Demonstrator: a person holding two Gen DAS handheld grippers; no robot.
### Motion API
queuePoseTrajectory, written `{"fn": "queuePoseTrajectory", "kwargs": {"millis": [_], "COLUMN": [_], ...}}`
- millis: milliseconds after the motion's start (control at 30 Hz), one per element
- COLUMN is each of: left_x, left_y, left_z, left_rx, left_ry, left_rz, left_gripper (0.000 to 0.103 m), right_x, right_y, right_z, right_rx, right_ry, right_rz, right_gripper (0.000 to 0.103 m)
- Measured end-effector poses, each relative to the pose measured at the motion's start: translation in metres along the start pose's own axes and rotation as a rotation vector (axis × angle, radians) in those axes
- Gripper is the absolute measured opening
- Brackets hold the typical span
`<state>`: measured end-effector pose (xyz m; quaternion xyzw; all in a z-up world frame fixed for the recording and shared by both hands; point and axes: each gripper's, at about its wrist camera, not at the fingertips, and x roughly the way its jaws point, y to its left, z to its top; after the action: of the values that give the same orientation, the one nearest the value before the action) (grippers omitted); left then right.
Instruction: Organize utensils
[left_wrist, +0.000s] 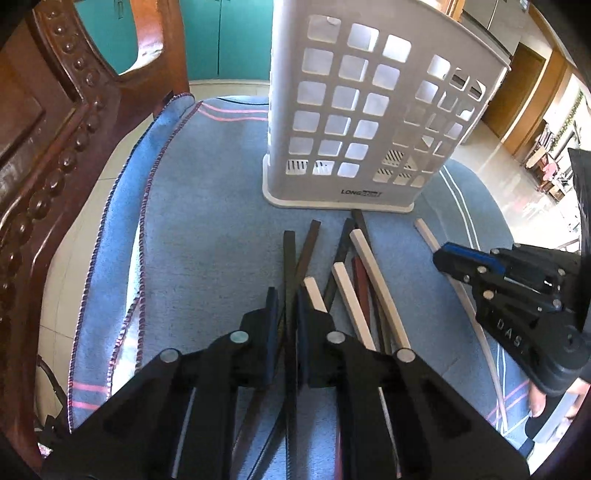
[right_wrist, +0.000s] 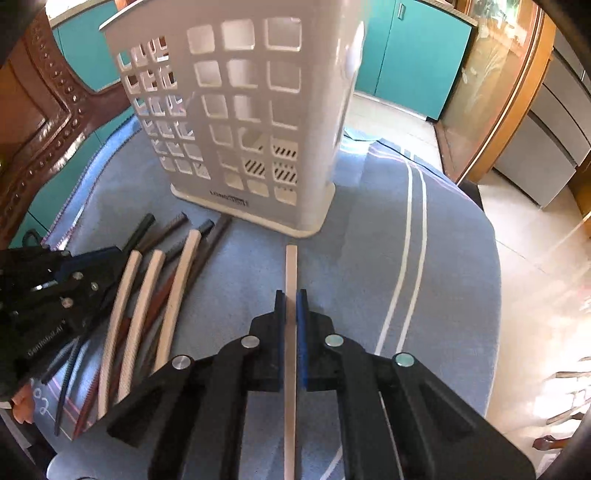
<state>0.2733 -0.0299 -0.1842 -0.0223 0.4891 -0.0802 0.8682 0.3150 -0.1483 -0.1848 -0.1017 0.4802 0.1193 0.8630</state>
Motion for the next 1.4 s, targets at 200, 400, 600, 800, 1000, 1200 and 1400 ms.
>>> {"fn": "queuePoseTrajectory", "kwargs": {"millis": [200, 400, 600, 800, 1000, 1200, 1400], "left_x": [-0.01, -0.031, -0.051, -0.041, -0.026, -0.018, -0.015], "left_y": [-0.001, 0.012, 0.021, 0.033, 0.032, 0.021, 0.01], "left_z": [0.006, 0.004, 0.0, -0.001, 0.004, 0.001, 0.003], "left_rx": [-0.008, -0.031, -0.045, -0.057, -0.044, -0.019, -0.003], "left_ry": [0.004, -0.038, -0.066, -0.025, -0.01, -0.004, -0.005], "left_rz": [0.0, 0.001, 0.018, 0.07, 0.11, 0.149, 0.166], "left_gripper": [0.012, 0.008, 0.008, 0.008, 0.008, 0.008, 0.009], "right_x": [0.007, -0.009, -0.013, -0.005, -0.002, -0.003, -0.008], "right_y": [0.003, 0.009, 0.005, 0.003, 0.01, 0.012, 0.016], "right_z": [0.002, -0.001, 0.006, 0.006, 0.0, -0.009, -0.023], "right_rx": [-0.01, 0.012, 0.046, 0.042, 0.018, 0.002, -0.003], "right_ry": [-0.001, -0.039, -0.048, -0.021, -0.015, -0.009, 0.006], "right_rz": [-0.016, 0.026, 0.024, 0.003, -0.028, -0.051, -0.056], "right_gripper": [0.008, 0.007, 0.007, 0.007, 0.007, 0.007, 0.009]}}
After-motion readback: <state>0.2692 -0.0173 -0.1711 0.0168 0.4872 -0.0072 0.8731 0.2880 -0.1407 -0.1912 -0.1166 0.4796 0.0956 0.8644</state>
